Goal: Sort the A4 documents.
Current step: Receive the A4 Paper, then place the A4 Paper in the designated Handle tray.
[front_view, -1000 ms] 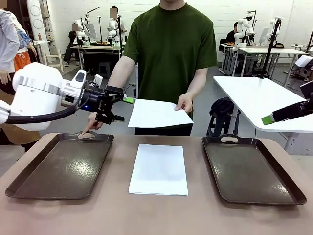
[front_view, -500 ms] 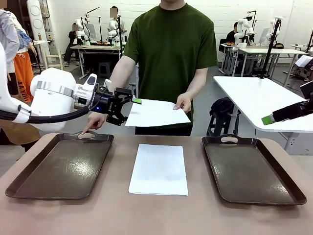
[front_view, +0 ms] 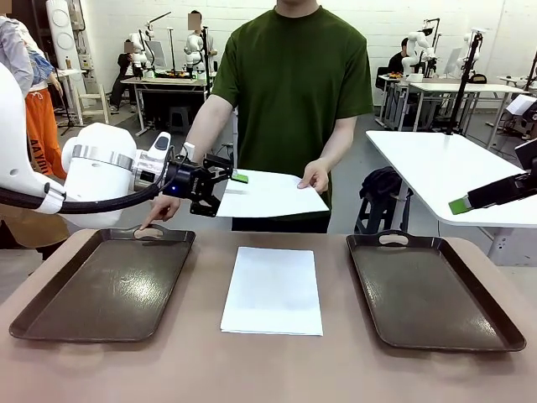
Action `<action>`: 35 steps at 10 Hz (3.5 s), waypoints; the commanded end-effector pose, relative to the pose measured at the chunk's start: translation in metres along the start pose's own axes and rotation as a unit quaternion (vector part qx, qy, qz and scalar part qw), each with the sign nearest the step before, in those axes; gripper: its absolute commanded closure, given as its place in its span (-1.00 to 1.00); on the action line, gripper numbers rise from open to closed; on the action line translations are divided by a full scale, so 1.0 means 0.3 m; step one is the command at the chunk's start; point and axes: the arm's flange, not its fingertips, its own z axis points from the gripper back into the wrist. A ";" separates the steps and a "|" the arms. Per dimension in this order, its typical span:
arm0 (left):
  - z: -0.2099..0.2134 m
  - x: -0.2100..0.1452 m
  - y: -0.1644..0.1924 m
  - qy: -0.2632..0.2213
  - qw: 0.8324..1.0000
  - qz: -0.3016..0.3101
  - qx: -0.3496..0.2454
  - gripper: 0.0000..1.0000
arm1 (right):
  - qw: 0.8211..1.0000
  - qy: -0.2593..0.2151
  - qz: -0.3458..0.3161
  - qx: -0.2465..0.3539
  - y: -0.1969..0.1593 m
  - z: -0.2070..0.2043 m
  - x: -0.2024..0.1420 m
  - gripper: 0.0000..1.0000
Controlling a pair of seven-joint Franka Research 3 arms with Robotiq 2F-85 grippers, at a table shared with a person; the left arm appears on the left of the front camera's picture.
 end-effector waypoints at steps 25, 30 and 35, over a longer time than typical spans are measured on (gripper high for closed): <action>0.123 -0.070 -0.050 0.050 0.998 -0.039 -0.005 0.98 | 1.000 -0.008 0.000 0.008 -0.005 -0.005 0.003 -1.00; 0.311 -0.205 0.017 0.064 0.994 -0.028 0.087 0.98 | 1.000 -0.008 0.000 0.008 -0.005 -0.005 0.003 -1.00; 0.571 -0.201 0.152 -0.001 0.991 -0.016 0.130 0.98 | 1.000 -0.008 0.000 0.008 -0.005 -0.005 0.003 -1.00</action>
